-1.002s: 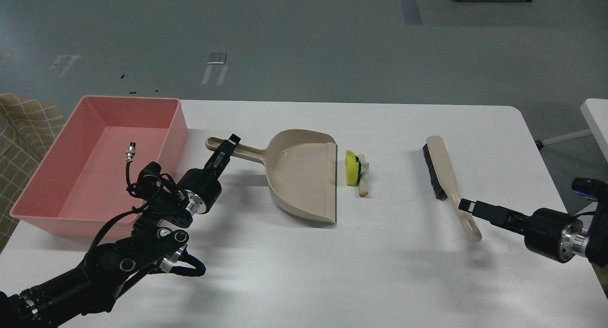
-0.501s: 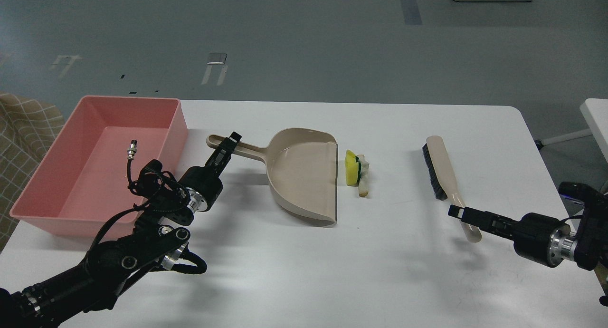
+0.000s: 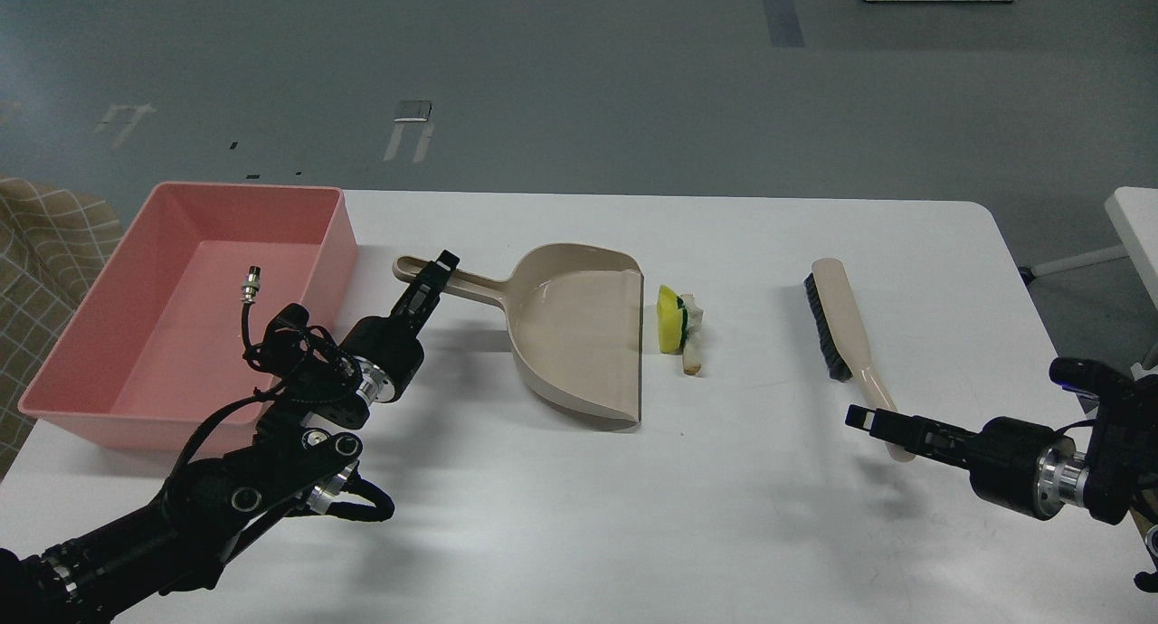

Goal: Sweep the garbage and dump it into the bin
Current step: 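Lower the right gripper and grasp the wooden brush handle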

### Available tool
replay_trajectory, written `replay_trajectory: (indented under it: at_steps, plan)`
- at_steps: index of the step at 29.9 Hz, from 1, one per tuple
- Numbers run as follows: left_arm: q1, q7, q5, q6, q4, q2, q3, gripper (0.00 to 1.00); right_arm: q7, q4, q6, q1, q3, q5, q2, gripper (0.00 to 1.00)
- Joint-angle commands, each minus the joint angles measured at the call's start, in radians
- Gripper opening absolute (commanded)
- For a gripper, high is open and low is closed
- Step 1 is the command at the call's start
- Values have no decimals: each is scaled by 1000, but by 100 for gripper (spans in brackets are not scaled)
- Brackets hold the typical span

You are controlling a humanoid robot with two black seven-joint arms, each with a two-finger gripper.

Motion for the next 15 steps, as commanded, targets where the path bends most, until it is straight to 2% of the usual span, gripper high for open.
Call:
replay_trajectory:
  at_steps: [1,11,13,15]
  plan:
    - [-1,0,0,0,0,0,0,0,0,0,0,0,0,-2,-1,52]
    - [-1,0,0,2,0,2,0,0,0,0,0,3,2,-5,-1,50]
    - [-1,0,0,2,0,2,0,0,0,0,0,6,2,-5,-1,46]
    - [-1,0,0,3,0,2,0,0,0,0,0,8,2,-6,-1,33]
